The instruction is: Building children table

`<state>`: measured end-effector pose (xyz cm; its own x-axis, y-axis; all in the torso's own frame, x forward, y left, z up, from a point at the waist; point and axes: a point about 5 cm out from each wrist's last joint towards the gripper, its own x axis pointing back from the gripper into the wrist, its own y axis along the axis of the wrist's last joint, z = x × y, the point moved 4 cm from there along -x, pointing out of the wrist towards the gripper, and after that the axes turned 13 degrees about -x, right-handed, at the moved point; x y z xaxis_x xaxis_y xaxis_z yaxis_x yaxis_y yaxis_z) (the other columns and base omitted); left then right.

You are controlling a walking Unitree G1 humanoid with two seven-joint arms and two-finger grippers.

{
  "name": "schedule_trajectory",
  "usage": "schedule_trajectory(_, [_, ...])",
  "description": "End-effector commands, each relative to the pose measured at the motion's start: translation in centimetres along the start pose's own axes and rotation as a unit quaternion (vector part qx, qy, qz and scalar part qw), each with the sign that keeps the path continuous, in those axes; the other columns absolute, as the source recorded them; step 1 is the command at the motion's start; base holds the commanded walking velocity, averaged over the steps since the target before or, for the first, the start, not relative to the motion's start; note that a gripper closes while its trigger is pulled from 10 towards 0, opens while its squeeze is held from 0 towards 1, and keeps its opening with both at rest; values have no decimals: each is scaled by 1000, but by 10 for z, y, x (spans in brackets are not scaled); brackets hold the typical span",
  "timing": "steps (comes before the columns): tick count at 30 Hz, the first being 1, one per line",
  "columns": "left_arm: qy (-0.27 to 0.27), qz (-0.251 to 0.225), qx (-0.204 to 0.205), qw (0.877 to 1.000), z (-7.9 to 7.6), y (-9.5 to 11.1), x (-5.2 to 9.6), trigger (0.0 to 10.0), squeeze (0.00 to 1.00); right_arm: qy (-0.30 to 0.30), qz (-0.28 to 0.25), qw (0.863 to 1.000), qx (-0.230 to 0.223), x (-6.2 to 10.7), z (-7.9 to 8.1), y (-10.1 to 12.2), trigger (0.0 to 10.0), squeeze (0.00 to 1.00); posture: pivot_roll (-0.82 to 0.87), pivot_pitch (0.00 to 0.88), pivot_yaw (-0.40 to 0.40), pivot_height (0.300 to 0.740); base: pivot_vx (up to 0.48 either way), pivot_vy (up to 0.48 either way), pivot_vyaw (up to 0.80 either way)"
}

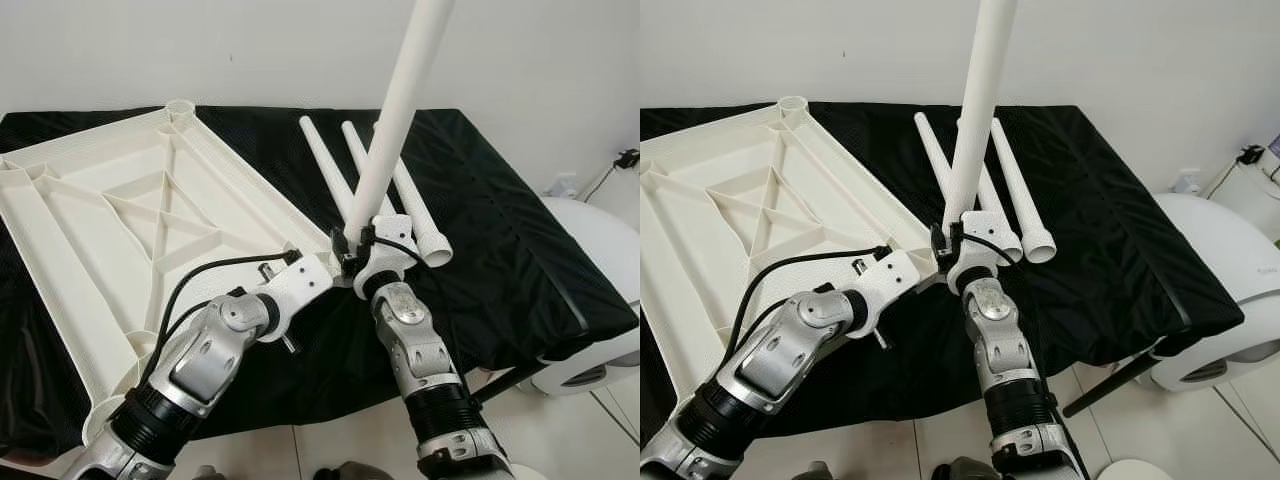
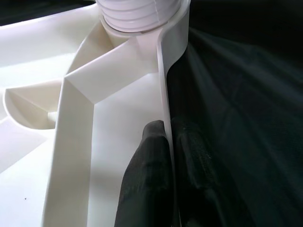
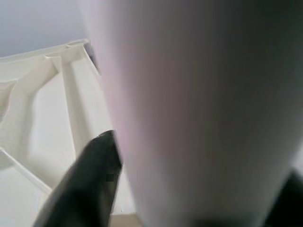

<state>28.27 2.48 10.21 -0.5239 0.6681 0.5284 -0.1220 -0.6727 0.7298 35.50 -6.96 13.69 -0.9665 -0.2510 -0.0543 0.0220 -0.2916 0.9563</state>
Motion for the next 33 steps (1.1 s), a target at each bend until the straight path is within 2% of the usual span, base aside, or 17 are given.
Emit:
schedule_trajectory(1, [-71, -29, -1, 997, -30, 11, -8, 10000, 0, 5, -2, 1000, -4, 0, -2, 3, 10000, 1000, 20, 0, -95, 740, 0, 0, 0])
schedule_trajectory(13, [-69, -29, -2, 997, -28, 11, -9, 10000, 0, 67, -9, 998, 13, 5, -24, 13, 10000, 1000, 19, 0, -93, 740, 0, 0, 0])
schedule_trajectory(14, [-69, -29, -2, 997, -28, 10, -9, 10000, 0, 79, -10, 997, 18, 6, -27, 15, 10000, 910, 19, 0, -93, 740, 0, 0, 0])
schedule_trajectory(15, [-69, -29, -2, 997, -28, 10, -9, 10000, 0, 79, -10, 997, 18, 6, -27, 15, 10000, 910, 19, 0, -93, 740, 0, 0, 0])
schedule_trajectory(16, [-70, -29, -3, 997, -28, 11, -9, 10000, 0, 96, -10, 995, 28, 7, -33, 18, 10000, 0, 18, 0, -90, 740, 0, 0, 0])
schedule_trajectory(19, [-71, -29, -4, 997, -29, 10, -9, 10000, 0, 115, -4, 993, 38, 8, -40, 19, 10000, 0, 17, 0, -88, 740, 0, 0, 0])
schedule_trajectory(21, [-72, -29, -6, 997, -28, 10, -9, 10000, 0, 154, 16, 987, 52, 12, -51, 16, 10000, 0, 17, 0, -85, 740, 0, 0, 0])
schedule_trajectory(24, [-73, -29, -8, 997, -28, 10, -9, 10000, 0, 177, 39, 982, 56, 15, -57, 12, 10000, 0, 22, 0, -90, 740, 0, 0, 0])
schedule_trajectory(33, [-70, -29, -8, 997, -28, 11, -10, 10000, 0, 217, 73, 972, 58, 20, -63, 3, 10000, 0, 26, 0, -91, 740, 0, 0, 0])
